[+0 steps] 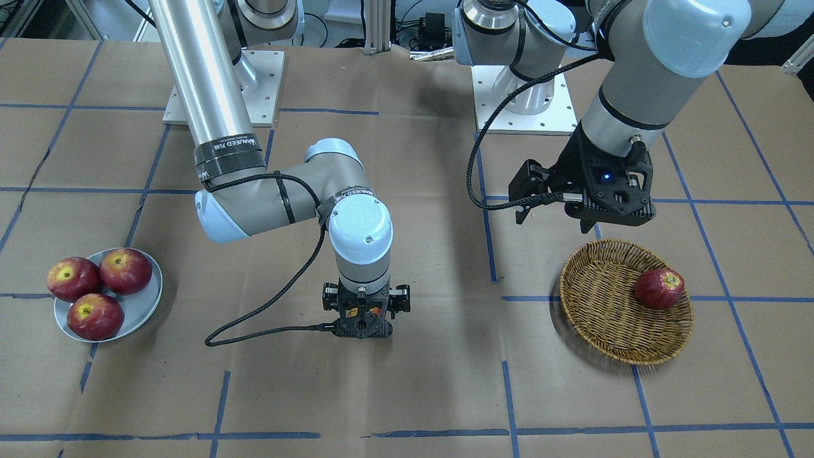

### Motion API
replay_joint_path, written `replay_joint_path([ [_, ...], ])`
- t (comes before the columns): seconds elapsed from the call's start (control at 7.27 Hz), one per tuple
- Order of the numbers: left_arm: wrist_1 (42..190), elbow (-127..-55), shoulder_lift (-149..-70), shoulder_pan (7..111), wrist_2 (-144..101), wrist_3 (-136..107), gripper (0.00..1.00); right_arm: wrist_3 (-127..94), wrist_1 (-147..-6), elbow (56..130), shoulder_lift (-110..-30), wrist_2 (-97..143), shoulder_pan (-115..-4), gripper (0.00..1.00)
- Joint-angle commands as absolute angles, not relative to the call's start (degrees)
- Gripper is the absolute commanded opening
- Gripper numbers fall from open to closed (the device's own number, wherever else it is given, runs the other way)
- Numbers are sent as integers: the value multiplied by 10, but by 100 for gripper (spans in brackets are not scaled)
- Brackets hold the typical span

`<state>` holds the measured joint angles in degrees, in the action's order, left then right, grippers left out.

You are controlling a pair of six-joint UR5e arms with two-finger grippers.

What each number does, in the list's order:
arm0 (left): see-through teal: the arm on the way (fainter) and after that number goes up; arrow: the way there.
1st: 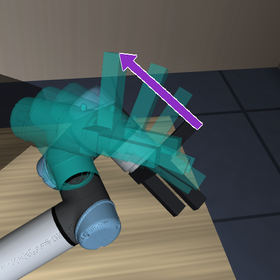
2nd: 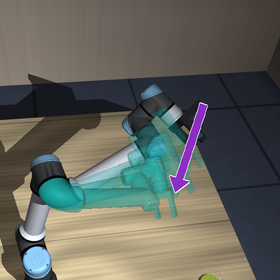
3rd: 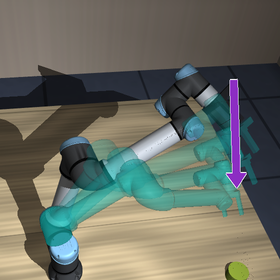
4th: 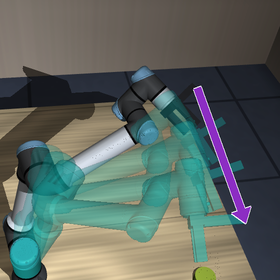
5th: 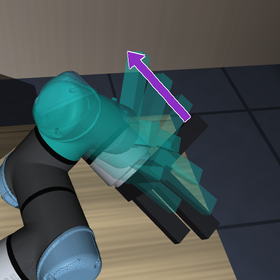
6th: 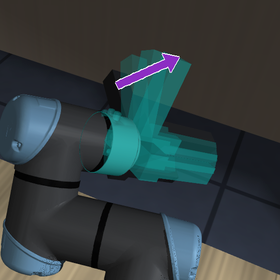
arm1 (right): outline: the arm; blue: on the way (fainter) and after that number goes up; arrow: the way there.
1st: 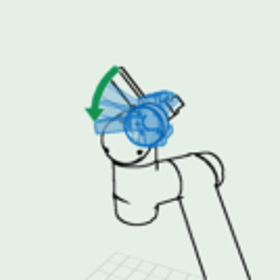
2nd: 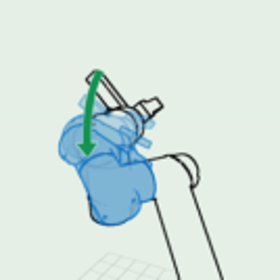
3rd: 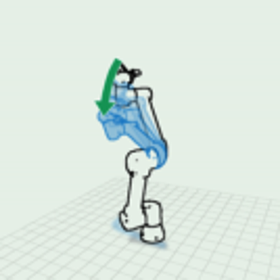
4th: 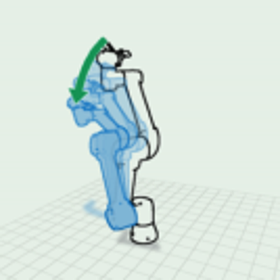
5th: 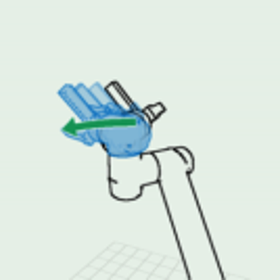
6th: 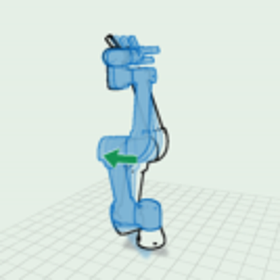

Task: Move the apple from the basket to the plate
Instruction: 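Lift the apple with the right gripper and carry it over the plate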

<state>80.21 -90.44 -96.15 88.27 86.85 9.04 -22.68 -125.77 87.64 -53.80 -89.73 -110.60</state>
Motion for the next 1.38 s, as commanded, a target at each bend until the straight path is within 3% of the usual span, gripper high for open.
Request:
replay_joint_path([
  [0.0, 794, -905, -963, 910, 900, 93, 98, -227, -1259, 875, -537, -897, -1106, 60],
  [0.28, 794, -904, -962, 918, 900, 84, 98, -221, -1255, 861, -560, -900, -1100, 58],
  [0.69, 794, -905, -954, 918, 903, 82, 99, -151, -1168, 878, -657, -904, -1051, 58],
  [1.24, 797, -908, -954, 918, 907, 83, 99, 151, -1172, 1018, -786, -898, -850, 58],
])
